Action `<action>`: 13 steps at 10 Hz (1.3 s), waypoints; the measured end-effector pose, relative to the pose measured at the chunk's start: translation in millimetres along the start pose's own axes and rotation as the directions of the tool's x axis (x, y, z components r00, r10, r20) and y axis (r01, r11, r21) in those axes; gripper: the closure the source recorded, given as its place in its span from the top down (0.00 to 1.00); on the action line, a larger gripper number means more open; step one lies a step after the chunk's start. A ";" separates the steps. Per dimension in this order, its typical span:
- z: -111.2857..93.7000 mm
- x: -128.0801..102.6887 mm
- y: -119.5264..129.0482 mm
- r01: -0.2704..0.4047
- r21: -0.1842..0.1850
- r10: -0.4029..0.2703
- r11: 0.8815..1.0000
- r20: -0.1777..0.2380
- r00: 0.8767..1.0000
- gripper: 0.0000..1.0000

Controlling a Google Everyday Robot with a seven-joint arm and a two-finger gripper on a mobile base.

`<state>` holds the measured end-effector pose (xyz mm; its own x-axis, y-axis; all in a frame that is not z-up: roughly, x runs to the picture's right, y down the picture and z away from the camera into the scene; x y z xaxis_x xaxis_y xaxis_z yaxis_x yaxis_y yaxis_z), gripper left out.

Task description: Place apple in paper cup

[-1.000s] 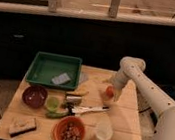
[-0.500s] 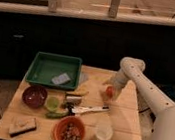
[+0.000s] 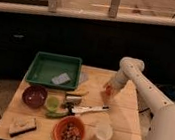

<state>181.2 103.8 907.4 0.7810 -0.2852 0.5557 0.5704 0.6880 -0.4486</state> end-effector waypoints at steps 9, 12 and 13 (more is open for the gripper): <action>-41.9 -35.3 2.0 0.101 -0.068 -0.102 0.993 -0.014 0.995 0.03; -60.7 -49.8 3.4 0.135 -0.089 -0.136 0.987 -0.013 0.991 0.03; -60.7 -51.1 3.3 0.140 -0.092 -0.141 0.986 -0.012 0.990 0.03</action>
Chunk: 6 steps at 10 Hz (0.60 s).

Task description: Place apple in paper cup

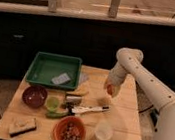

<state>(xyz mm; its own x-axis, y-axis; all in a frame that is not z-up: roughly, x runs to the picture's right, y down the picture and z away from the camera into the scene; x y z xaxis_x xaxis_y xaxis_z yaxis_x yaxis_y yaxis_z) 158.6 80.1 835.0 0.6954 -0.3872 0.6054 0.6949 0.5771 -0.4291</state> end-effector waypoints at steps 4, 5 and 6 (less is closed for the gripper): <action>-5.5 -23.6 12.6 0.047 -0.032 -0.047 0.998 0.009 0.999 0.03; -7.2 -26.5 14.6 0.052 -0.037 -0.051 0.998 0.011 0.999 0.03; -7.7 -30.2 15.1 0.063 -0.044 -0.062 0.997 0.013 0.998 0.03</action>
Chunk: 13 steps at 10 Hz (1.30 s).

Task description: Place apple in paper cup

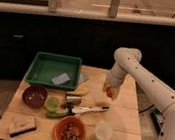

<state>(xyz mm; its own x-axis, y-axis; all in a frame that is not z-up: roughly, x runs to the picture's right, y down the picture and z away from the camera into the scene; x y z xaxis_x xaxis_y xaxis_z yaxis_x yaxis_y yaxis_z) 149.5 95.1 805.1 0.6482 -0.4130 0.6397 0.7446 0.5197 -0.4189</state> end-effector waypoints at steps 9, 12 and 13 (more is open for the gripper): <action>9.0 -41.5 28.0 0.081 -0.051 -0.080 0.995 0.027 0.996 0.03; 13.9 -56.0 42.7 0.102 -0.068 -0.099 0.993 0.039 0.994 0.03; 14.2 -58.5 43.4 0.107 -0.068 -0.105 0.992 0.042 0.994 0.03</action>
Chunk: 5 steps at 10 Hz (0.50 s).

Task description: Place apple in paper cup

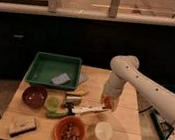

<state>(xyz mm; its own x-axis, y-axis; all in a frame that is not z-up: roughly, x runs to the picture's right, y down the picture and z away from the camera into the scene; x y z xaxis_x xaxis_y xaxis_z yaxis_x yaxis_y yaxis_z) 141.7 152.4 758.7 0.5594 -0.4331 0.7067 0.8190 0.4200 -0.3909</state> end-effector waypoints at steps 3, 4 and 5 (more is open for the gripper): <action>5.4 -13.2 7.3 0.025 -0.017 -0.025 1.000 0.007 1.000 0.03; 8.4 -20.0 13.0 0.033 -0.020 -0.032 0.999 0.009 0.999 0.03; 9.5 -23.5 14.8 0.038 -0.023 -0.038 0.999 0.010 0.999 0.03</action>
<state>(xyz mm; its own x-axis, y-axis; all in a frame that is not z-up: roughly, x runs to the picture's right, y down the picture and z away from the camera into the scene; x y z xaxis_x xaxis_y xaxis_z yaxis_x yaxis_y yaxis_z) 139.4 176.4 741.8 0.5266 -0.4404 0.7272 0.8426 0.3843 -0.3774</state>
